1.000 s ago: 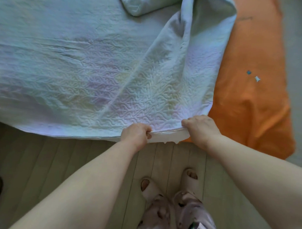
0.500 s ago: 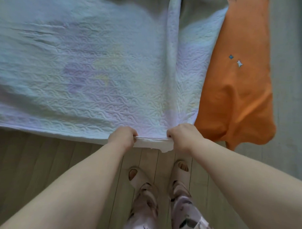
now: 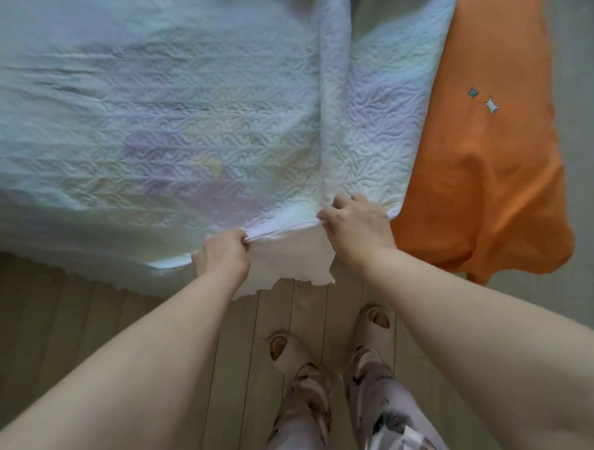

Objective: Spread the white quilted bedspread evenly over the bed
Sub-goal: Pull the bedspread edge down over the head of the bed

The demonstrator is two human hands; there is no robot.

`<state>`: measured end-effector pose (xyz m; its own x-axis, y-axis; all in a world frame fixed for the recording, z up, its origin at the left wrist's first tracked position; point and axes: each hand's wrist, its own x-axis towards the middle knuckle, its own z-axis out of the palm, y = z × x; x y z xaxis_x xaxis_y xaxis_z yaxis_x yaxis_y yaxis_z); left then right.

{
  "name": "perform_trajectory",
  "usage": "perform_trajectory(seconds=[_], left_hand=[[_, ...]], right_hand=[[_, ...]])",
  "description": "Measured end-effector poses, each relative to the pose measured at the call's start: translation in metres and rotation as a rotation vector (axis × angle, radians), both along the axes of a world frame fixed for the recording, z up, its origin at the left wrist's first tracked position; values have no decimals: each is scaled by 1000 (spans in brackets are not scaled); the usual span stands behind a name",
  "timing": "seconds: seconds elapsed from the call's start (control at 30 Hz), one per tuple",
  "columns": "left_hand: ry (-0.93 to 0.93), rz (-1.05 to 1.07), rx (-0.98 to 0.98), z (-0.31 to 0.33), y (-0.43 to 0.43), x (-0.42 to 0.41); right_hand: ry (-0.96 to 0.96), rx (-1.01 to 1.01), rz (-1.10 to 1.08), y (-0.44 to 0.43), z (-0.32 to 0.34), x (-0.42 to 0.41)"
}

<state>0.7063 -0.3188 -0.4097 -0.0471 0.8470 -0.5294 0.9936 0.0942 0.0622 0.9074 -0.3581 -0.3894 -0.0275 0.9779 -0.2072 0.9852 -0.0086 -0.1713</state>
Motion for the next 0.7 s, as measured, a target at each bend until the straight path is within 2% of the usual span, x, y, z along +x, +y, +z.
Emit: perform_trajectory(seconds=[0.13,0.23,0.3,0.37,0.43,0.47,0.57,0.63,0.7], left_hand=[[76,107,32,-1,26,-6],[155,172,32,-5,47,-9],[183,209,11,-8,57,-7],[183,211,-46,-12,68,4],[159,200,-105,-17,79,23],[139,192,-129,-19,84,34],[-8,135,-101,-19,98,67],[-243,52,7,-16,109,90],[-477,11,18,-10,117,113]], right_hand=[[252,10,-206,27,-7,0],[145,61,-482,44,-23,32],[145,-108,-700,57,-32,52],[277,-350,-932,74,-37,63],[412,-426,-1176,92,-43,70],[455,-416,-1229,98,-45,73],[501,-338,-1130,111,-40,78],[523,-271,-1051,120,-31,79],[567,-213,-991,130,-21,78]])
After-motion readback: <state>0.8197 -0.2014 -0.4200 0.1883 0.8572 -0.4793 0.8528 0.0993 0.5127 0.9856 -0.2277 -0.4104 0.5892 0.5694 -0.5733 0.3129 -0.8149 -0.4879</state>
